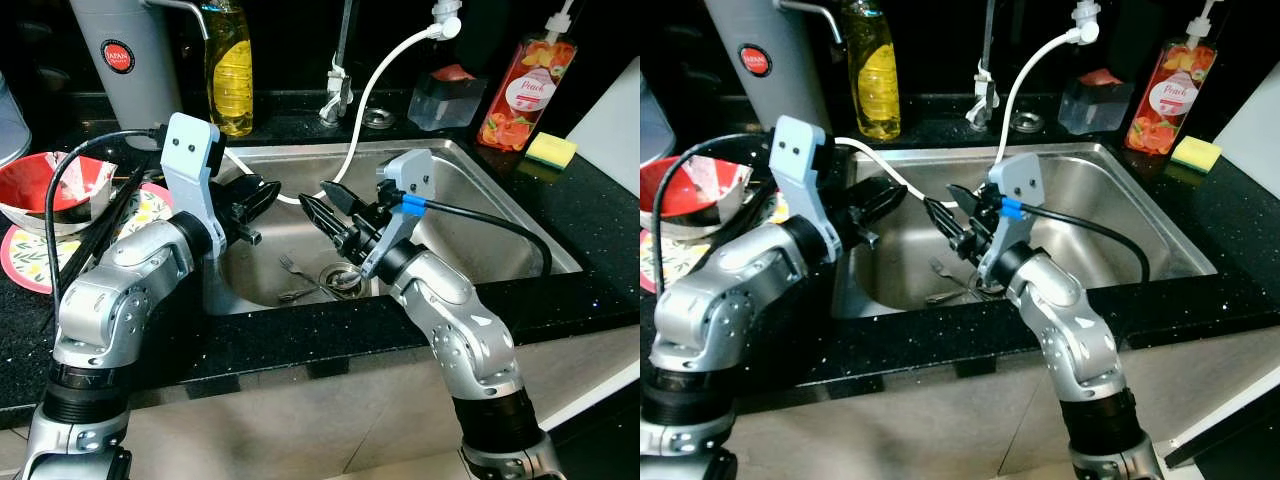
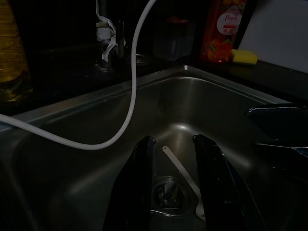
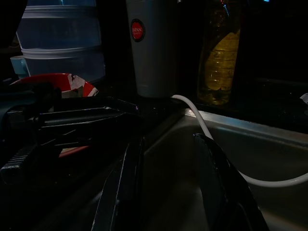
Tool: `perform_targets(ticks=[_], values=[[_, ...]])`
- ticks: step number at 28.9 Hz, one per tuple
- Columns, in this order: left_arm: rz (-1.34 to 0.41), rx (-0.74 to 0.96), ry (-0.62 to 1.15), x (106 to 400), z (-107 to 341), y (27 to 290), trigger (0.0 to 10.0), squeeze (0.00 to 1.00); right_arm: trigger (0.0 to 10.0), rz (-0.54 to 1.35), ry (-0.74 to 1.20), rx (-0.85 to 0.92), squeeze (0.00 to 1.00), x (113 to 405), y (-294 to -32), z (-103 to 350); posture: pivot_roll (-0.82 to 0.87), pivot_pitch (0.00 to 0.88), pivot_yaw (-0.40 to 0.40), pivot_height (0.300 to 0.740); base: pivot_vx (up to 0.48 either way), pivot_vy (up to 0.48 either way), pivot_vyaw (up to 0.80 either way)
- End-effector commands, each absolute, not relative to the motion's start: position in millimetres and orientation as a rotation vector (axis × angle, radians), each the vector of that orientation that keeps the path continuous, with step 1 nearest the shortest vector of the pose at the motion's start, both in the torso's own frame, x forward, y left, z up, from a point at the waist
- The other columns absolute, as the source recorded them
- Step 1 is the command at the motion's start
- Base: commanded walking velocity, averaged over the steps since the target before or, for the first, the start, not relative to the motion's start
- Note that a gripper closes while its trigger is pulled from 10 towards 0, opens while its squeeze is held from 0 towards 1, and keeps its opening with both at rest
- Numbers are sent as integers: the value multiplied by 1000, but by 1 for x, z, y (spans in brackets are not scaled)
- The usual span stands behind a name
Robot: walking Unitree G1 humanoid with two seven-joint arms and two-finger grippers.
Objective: Kitchen organization
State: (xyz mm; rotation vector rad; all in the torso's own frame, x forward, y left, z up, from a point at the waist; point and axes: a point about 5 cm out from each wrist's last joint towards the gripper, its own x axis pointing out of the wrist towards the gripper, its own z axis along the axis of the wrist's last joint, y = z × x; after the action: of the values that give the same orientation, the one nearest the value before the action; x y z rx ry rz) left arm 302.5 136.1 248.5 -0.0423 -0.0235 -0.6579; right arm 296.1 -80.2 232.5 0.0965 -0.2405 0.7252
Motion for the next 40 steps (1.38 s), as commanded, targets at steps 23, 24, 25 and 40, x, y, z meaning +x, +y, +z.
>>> perform_targets(ticks=[23, 24, 25, 40], values=[[-661, -34, -16, 302, 246, 135, 10000, 0, 10000, 706, -246, 98, 0, 297, -84, 231, 40, 0, -43, 740, 0, 0, 0], [-661, -34, -16, 302, 246, 135, 10000, 0, 10000, 705, -246, 98, 0, 297, -84, 231, 41, 0, -42, 740, 0, 0, 0], [-662, -34, -16, 302, 246, 135, 10000, 0, 10000, 705, -246, 98, 0, 297, -84, 231, 41, 0, -42, 740, 0, 0, 0], [-659, -34, -14, 302, 246, 136, 10000, 0, 10000, 705, -245, 98, 0, 296, -84, 231, 42, 0, -42, 740, 0, 0, 0]])
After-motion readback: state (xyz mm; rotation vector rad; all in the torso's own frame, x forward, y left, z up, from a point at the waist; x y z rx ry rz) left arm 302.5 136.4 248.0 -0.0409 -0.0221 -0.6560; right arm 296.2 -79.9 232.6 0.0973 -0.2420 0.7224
